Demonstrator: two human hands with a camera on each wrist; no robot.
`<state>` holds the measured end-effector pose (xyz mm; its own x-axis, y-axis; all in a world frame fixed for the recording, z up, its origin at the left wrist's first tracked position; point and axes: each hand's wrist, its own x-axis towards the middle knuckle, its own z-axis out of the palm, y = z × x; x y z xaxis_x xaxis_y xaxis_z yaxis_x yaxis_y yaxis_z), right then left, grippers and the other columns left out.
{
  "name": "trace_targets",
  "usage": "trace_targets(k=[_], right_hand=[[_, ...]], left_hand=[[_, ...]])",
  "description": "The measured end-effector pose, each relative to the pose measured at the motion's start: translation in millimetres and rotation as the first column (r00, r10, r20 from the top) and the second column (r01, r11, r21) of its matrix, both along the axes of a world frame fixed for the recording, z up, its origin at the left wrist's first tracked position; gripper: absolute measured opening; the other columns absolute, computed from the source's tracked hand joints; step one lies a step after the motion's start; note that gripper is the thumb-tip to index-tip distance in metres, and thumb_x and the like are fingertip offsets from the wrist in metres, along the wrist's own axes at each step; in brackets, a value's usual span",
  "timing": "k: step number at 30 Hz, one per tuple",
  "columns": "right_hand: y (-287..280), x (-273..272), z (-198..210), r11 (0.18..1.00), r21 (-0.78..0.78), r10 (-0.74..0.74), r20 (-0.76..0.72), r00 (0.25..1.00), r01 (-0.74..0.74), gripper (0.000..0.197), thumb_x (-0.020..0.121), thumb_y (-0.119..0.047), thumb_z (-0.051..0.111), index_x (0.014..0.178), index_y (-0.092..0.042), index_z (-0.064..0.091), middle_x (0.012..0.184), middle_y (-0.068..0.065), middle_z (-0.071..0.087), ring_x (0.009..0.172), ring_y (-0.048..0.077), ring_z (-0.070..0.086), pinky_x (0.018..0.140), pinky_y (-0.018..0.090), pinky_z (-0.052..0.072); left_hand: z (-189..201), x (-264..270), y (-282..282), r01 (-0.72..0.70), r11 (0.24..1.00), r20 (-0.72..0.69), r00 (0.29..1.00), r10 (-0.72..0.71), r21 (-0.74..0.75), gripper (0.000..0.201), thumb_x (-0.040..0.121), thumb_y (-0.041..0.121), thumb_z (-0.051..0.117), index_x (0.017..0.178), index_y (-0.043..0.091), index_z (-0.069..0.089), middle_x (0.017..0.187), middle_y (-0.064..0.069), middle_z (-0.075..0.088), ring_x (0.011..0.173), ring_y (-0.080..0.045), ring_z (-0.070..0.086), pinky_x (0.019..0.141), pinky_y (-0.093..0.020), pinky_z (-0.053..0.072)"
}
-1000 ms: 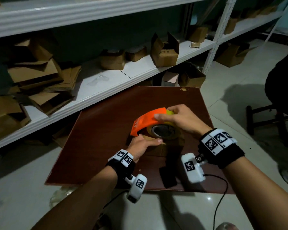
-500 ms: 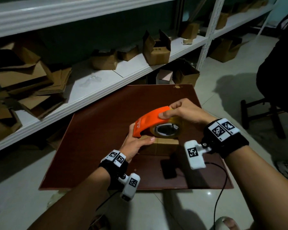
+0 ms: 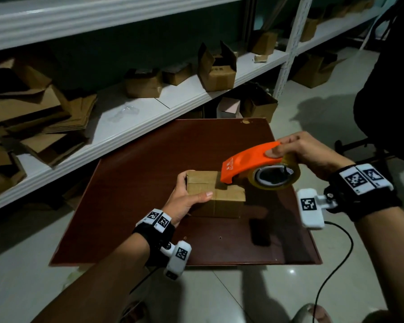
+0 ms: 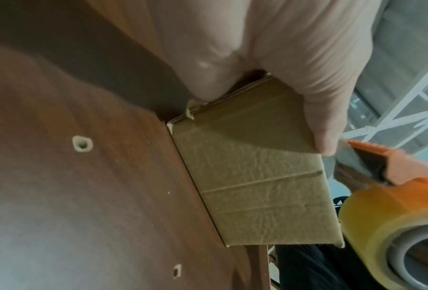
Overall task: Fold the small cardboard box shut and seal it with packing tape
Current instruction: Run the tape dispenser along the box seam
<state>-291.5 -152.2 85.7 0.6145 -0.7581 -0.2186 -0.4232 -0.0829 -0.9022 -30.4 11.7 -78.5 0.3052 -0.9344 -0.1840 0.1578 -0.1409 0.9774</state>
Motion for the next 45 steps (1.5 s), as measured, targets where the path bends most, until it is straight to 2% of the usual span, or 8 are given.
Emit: trace_targets(k=[4,7,10,19,22,26,35,45], right_hand=[[1.2,3.8,1.2,1.000,-0.008,0.000,-0.081,0.997,0.000,0.090,0.047,-0.046,0.087,0.100,0.022,0.061,0.087,0.022,0.062,0.077,0.031,0.051,0.070,0.034,0.038],[3.7,11.3,1.8,0.999,-0.044,-0.030,-0.143,0.989,0.024,0.063,0.050,-0.043,0.090,0.087,0.005,0.070,0.082,0.020,0.064,0.078,0.032,0.055,0.077,0.041,0.041],[6.2,18.9,3.6,0.996,-0.085,-0.012,-0.217,0.976,-0.007,0.041,0.074,-0.028,0.087,0.093,0.006,0.073,0.084,0.019,0.068,0.081,0.027,0.060,0.080,0.039,0.045],[8.3,31.4,7.4,0.984,-0.176,-0.066,-0.278,0.958,0.017,0.029,0.077,-0.027,0.085,0.088,-0.002,0.078,0.098,0.021,0.072,0.095,0.030,0.062,0.088,0.043,0.046],[7.8,33.2,7.8,0.982,-0.187,-0.056,-0.263,0.963,0.006,0.026,0.078,-0.025,0.084,0.086,-0.001,0.077,0.096,0.023,0.072,0.087,0.026,0.062,0.085,0.041,0.047],[8.3,34.2,8.2,0.980,-0.199,-0.042,-0.264,0.964,-0.012,0.024,0.079,-0.024,0.083,0.084,-0.001,0.077,0.096,0.025,0.072,0.086,0.026,0.061,0.085,0.041,0.047],[2.3,27.8,2.6,0.987,-0.162,-0.022,-0.256,0.966,-0.020,0.031,0.079,-0.022,0.082,0.091,0.006,0.075,0.081,0.012,0.066,0.082,0.022,0.058,0.076,0.036,0.042],[11.6,44.5,-8.3,0.996,-0.065,0.047,-0.123,0.991,-0.055,0.019,0.077,-0.019,0.082,0.067,-0.012,0.067,0.063,0.003,0.062,0.067,0.018,0.057,0.073,0.035,0.042]], left_hand=[[0.3,1.4,-0.2,0.015,1.000,0.004,1.000,-0.015,0.011,0.094,0.062,0.026,0.097,0.139,0.033,0.043,0.137,-0.007,0.064,0.123,-0.019,0.069,0.108,-0.047,0.056],[-2.0,2.6,-0.4,0.014,1.000,0.002,1.000,-0.014,0.018,0.096,0.060,0.028,0.099,0.139,0.033,0.044,0.138,-0.008,0.063,0.126,-0.023,0.067,0.109,-0.051,0.054],[-2.8,2.9,-1.1,-0.003,1.000,0.011,1.000,0.003,0.028,0.097,0.058,0.029,0.100,0.138,0.035,0.045,0.137,-0.008,0.063,0.125,-0.024,0.068,0.109,-0.054,0.054],[10.0,3.8,-3.0,-0.027,0.997,0.178,0.984,0.013,0.075,0.104,0.044,0.041,0.105,0.130,0.041,0.046,0.135,-0.002,0.061,0.123,-0.019,0.065,0.106,-0.048,0.057],[16.2,2.5,-7.7,-0.041,0.995,0.218,0.976,0.022,0.087,0.104,0.042,0.046,0.105,0.128,0.044,0.046,0.136,-0.002,0.057,0.124,-0.022,0.063,0.105,-0.048,0.057],[22.4,-17.5,-11.5,-0.185,0.979,0.265,0.952,0.155,0.091,0.086,0.058,0.057,0.094,0.127,0.037,0.046,0.131,-0.002,0.059,0.123,-0.022,0.060,0.105,-0.047,0.053],[23.5,-18.5,-13.0,-0.237,0.969,0.376,0.907,0.192,0.076,0.025,0.105,0.026,0.060,0.127,0.026,0.048,0.125,-0.010,0.063,0.115,-0.033,0.064,0.100,-0.051,0.051],[35.5,15.0,-8.7,-0.298,0.948,0.545,0.817,0.191,0.114,0.030,0.103,0.025,0.062,0.131,0.019,0.052,0.128,-0.006,0.054,0.115,-0.024,0.054,0.089,-0.033,0.040]])
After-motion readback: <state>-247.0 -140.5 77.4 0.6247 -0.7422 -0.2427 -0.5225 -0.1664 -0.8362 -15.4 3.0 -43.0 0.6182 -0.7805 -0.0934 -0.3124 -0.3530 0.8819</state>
